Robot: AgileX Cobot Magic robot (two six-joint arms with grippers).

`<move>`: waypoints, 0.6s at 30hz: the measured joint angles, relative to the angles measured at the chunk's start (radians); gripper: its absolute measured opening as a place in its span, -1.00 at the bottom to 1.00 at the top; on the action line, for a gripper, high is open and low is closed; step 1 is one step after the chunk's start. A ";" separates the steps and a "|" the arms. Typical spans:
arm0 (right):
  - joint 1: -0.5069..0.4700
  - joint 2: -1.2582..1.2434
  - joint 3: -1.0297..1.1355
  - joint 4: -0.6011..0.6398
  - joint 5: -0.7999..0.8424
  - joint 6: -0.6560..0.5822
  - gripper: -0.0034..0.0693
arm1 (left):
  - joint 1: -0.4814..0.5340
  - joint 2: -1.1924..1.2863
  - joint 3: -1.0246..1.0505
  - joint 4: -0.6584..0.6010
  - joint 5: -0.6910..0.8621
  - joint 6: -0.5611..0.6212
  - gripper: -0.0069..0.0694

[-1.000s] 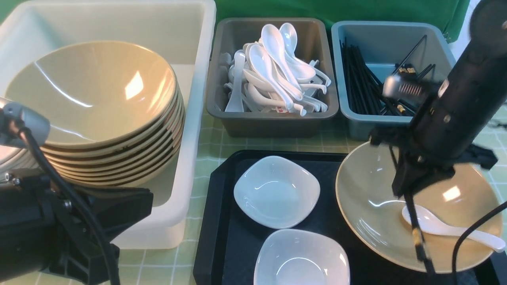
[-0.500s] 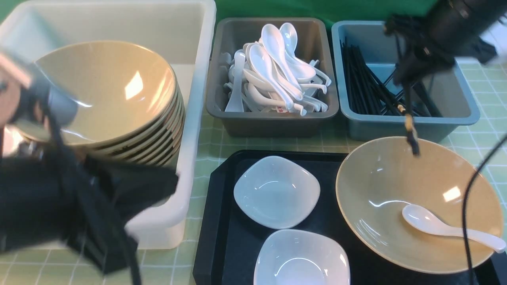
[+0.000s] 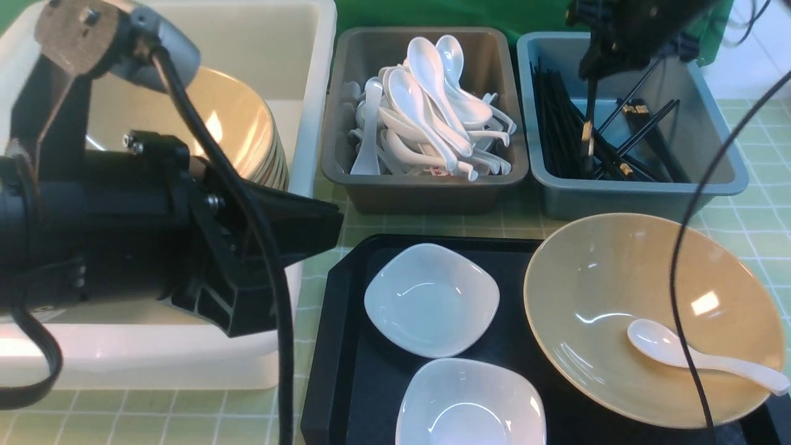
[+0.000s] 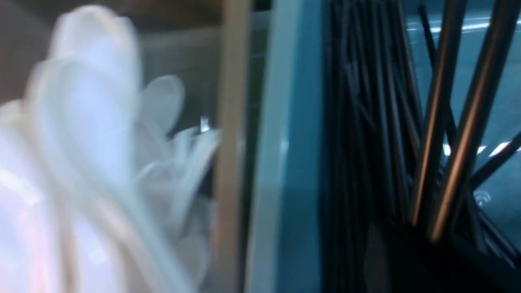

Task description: On green table put chopsticks spoon bowls plates into blue grey white boxes.

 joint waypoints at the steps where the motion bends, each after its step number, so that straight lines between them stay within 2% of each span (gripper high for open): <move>1: 0.000 0.016 0.000 0.000 -0.010 0.000 -0.69 | 0.000 0.000 0.000 0.000 0.000 0.000 -0.82; 6: 0.000 0.040 -0.001 0.001 -0.019 -0.027 -0.37 | 0.000 0.003 0.000 -0.001 0.005 0.000 -0.82; 11: -0.001 0.014 -0.006 -0.020 0.074 -0.048 0.18 | 0.000 0.007 0.000 -0.001 0.007 0.000 -0.82; 13: -0.002 -0.009 -0.006 -0.025 0.113 -0.051 0.31 | 0.000 0.007 0.000 -0.001 0.011 0.000 -0.82; 16: -0.003 -0.077 0.012 -0.012 0.130 -0.084 0.40 | 0.000 0.007 0.000 -0.001 0.024 0.000 -0.82; 18: -0.005 -0.181 0.062 0.062 0.132 -0.185 0.43 | 0.000 0.007 0.000 -0.001 0.049 0.000 -0.82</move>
